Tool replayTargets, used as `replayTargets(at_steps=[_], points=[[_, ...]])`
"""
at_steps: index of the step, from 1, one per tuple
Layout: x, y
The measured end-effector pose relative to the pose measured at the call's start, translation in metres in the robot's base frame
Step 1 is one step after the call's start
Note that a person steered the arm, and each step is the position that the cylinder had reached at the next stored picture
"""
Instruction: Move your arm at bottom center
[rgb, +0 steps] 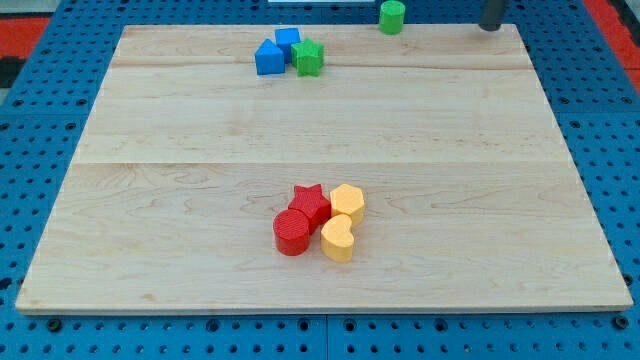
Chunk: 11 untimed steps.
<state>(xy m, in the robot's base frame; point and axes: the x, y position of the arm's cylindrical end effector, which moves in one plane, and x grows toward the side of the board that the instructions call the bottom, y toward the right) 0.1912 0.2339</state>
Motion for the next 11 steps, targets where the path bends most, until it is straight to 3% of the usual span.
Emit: replayTargets(at_steps=[1,2,3,4,8,10,11], points=[[0.008,-0.029],[0.086,-0.027],[0.151,-0.063],[0.171,-0.119],[0.183,-0.117],[0.245,-0.093],[0.308,-0.090]])
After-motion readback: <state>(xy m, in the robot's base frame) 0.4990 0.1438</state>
